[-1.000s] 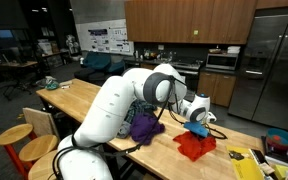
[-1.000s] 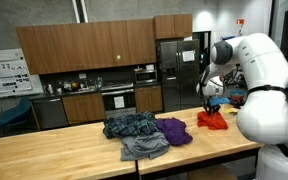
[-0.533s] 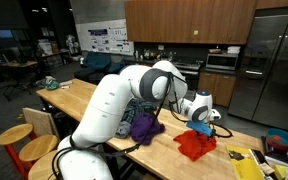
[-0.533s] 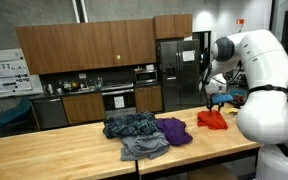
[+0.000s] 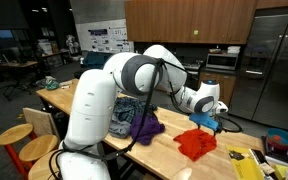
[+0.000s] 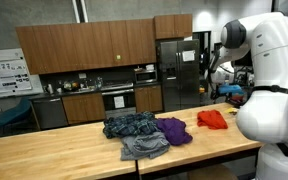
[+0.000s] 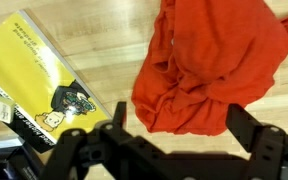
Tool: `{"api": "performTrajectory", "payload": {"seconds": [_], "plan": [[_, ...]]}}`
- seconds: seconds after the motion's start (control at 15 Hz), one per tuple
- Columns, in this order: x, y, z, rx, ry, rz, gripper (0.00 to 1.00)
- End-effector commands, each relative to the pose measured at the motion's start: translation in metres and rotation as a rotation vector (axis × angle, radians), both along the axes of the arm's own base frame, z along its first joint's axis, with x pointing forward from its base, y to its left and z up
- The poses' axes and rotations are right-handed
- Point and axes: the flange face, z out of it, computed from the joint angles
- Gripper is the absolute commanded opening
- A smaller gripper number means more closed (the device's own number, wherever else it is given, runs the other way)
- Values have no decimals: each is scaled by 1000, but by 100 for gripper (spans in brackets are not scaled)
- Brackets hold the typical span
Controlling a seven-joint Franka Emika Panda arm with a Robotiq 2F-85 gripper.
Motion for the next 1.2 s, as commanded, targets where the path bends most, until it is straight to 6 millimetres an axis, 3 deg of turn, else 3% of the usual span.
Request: {"api": "performTrajectory", "payload": {"seconds": [0.0,0.2,0.4,1.13], "plan": [[-7,-1,31,104,70,72,100],[2,-5,34,136,115,65,100],[11,-2,25,139,127,89,100],[36,28,-57,186,205,145,100]]}}
